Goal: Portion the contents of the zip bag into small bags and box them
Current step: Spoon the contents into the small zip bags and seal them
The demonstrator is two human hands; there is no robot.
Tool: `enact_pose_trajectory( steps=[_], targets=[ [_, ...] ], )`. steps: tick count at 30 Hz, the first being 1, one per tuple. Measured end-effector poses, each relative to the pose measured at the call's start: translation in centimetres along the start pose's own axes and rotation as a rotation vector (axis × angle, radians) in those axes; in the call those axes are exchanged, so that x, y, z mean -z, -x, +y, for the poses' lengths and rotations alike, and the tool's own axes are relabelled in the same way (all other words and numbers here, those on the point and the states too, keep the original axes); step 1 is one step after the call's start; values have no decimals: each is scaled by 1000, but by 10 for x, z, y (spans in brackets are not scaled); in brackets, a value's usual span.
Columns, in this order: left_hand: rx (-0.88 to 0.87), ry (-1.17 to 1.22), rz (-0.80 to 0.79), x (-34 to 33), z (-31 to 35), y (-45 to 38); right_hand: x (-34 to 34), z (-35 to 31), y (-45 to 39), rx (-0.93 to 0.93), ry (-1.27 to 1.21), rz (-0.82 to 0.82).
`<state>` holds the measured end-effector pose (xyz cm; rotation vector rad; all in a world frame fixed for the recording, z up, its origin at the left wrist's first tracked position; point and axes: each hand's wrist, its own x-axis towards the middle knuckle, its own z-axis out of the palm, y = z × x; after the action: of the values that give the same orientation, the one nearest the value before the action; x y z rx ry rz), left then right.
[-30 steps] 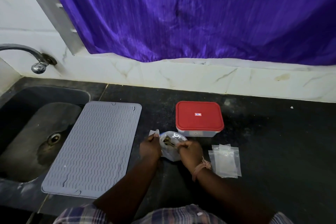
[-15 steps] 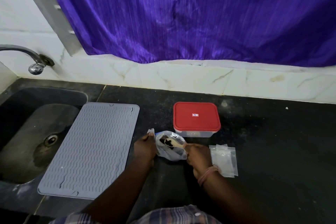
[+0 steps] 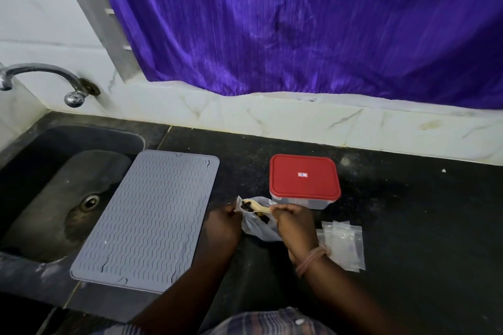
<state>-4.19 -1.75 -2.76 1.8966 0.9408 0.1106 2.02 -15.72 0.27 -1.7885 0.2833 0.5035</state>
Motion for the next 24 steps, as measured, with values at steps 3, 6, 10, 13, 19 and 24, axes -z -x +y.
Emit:
enact_pose_trajectory(
  steps=[3, 6, 10, 13, 19, 24],
  targets=[
    [-32, -22, 10, 2, 3, 4, -2, -1, 4, 56, 104, -6],
    [-22, -1, -11, 2, 4, 6, -5, -1, 7, 129, 182, 8],
    [-20, 19, -28, 0, 5, 9, -11, -4, 10, 341, 355, 40],
    [-84, 40, -18, -1, 6, 10, -14, -4, 11, 610, 524, 37],
    [-93, 192, 5, 1, 9, 12, -23, 11, 6, 975, 1028, -120],
    [-78, 214, 2, 2, 1, 8, -18, 14, 4, 1036, 852, -92]
  ],
)
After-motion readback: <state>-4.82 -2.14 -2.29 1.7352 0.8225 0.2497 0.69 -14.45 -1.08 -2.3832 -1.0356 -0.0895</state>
